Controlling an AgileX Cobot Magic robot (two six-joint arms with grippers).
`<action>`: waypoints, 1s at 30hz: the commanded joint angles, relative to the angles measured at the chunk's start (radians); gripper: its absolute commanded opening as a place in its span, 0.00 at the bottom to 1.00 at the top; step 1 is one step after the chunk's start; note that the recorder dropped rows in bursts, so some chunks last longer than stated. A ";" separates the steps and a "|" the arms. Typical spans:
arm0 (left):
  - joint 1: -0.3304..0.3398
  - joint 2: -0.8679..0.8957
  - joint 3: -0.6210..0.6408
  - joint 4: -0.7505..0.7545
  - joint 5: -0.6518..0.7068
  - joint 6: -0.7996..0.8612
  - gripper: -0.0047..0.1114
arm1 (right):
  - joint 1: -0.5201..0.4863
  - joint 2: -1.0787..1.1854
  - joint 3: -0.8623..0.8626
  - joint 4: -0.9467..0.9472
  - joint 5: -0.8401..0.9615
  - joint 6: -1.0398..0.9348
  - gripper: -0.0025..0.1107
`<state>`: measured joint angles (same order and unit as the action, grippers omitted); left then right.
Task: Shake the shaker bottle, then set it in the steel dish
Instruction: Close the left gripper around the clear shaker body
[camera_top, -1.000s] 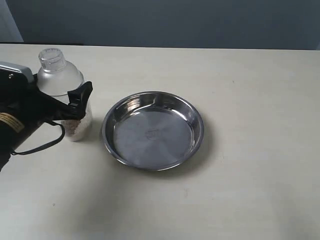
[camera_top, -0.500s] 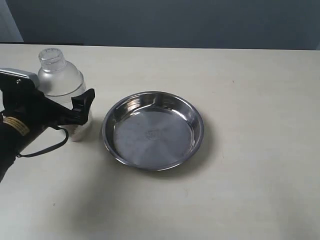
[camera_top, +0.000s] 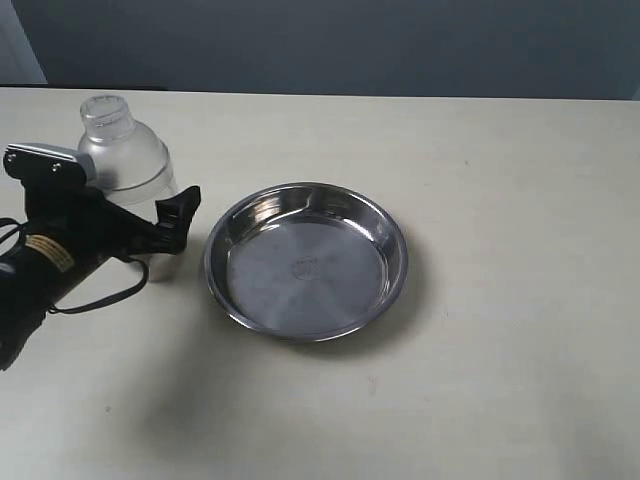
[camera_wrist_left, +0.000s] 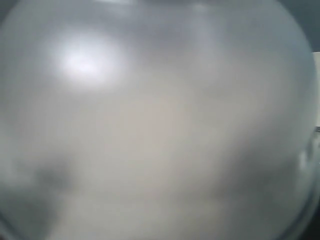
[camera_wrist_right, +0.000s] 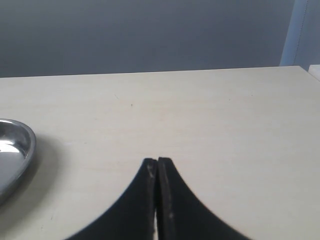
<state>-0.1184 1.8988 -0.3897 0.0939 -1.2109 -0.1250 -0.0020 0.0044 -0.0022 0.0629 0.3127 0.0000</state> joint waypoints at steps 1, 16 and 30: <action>-0.002 0.005 -0.009 -0.009 -0.010 -0.003 0.94 | 0.002 -0.004 0.002 -0.001 -0.008 0.000 0.02; -0.002 0.039 -0.009 -0.036 -0.010 -0.003 0.94 | 0.002 -0.004 0.002 -0.001 -0.008 0.000 0.02; -0.002 0.050 -0.009 -0.048 -0.010 -0.013 0.71 | 0.002 -0.004 0.002 -0.001 -0.008 0.000 0.02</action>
<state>-0.1184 1.9384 -0.3978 0.0492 -1.2109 -0.1310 -0.0020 0.0044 -0.0022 0.0629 0.3127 0.0000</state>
